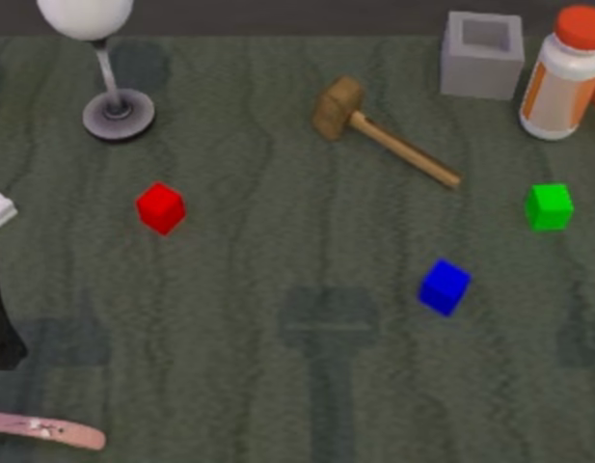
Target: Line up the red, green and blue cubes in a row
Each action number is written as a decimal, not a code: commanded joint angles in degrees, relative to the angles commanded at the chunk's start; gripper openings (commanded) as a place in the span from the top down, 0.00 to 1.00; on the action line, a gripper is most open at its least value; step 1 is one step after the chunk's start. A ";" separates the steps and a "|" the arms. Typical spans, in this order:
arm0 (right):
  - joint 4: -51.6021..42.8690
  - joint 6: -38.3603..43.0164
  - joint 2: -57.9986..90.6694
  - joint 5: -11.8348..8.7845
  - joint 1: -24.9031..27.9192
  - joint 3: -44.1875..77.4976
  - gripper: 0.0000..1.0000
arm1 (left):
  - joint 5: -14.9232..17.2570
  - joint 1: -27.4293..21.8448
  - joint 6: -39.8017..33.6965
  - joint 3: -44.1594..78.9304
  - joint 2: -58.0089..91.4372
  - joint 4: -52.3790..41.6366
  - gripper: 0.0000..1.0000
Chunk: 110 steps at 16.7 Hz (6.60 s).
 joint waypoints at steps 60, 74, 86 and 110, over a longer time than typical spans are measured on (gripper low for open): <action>0.00 0.00 0.00 0.00 0.00 0.00 0.00 | 0.30 -15.21 21.64 105.05 137.92 -57.12 0.38; 0.00 0.00 0.00 0.00 0.00 0.00 0.00 | 0.30 -15.21 21.64 105.05 137.92 -57.12 1.00; 0.00 0.00 0.00 0.00 0.00 0.00 0.00 | 0.98 -14.27 21.18 116.11 132.87 -71.46 1.00; 0.00 0.00 0.00 0.00 0.00 0.00 0.00 | -1.43 -39.84 -39.62 78.28 104.36 -62.58 1.00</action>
